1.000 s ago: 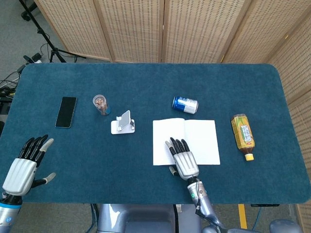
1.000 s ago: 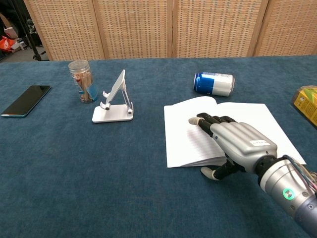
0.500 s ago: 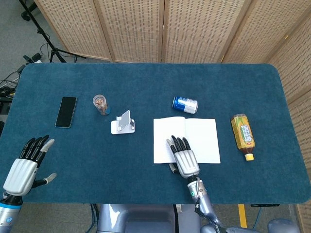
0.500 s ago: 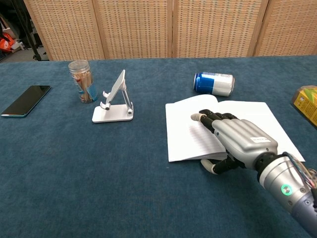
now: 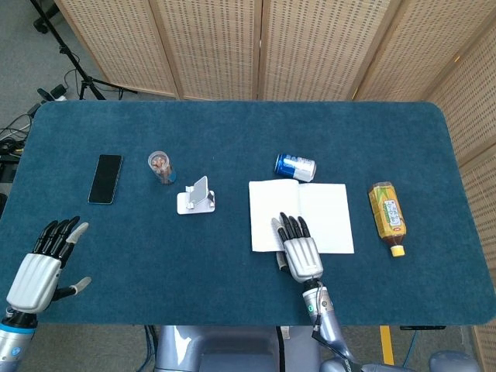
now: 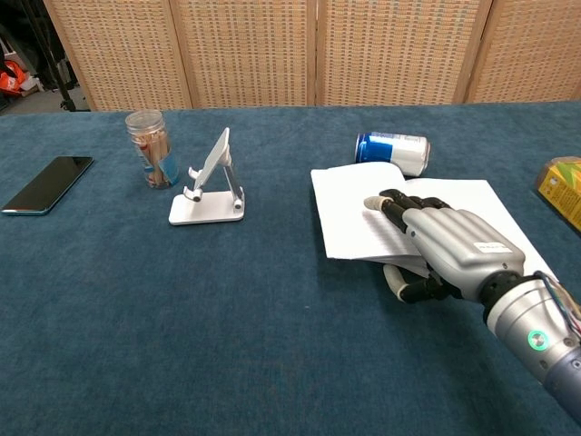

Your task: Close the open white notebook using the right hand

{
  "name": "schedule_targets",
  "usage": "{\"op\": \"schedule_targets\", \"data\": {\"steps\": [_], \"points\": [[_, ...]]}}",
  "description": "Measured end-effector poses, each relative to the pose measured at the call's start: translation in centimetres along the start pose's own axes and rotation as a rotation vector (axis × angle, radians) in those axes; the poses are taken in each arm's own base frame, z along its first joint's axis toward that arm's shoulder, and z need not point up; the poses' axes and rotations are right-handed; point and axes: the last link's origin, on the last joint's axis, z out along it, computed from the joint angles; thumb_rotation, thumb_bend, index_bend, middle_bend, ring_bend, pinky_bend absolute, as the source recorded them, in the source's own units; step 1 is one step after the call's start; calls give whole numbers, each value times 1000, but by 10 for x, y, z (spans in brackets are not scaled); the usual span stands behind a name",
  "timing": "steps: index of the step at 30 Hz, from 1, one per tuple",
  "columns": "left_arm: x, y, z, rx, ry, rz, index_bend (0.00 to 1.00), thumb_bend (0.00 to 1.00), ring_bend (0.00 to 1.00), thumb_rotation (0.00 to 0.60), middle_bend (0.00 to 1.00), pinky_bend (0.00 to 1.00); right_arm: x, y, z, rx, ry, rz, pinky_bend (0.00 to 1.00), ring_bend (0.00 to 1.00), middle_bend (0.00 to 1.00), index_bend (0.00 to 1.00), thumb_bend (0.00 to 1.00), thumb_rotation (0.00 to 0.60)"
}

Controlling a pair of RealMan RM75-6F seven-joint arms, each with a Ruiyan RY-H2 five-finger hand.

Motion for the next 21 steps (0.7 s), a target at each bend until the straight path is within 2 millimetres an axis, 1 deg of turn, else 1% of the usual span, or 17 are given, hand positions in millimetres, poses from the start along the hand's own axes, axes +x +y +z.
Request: {"op": "schedule_targets", "data": {"steps": [5,14,15,17,19,21], "points": [[-1,1,0,-2,-2,2,0,0,0,600,0,0,3,5,-3,-24,14,12,0,0,0,0,671,600],[0,1,-1,-2,4,1,0,0,0,600,0,0,16,13,-7,-68,89,45,0,0,0,0,670,600],[0,1,-1,-2,4,1,0,0,0,600,0,0,17,14,-7,-71,100,49,0,0,0,0,662,600],[0,1,-1,-2,7,0,0,0,0,600,0,0,20,16,-8,-78,120,61,0,0,0,0,613,600],[0,1,-1,-2,10,0,0,0,0,600,0,0,21,18,-8,-84,135,72,0,0,0,0,541,600],[0,1,-1,0,11,-1,0,0,0,600,0,0,24,21,-8,-94,154,80,0,0,0,0,512,600]]}}
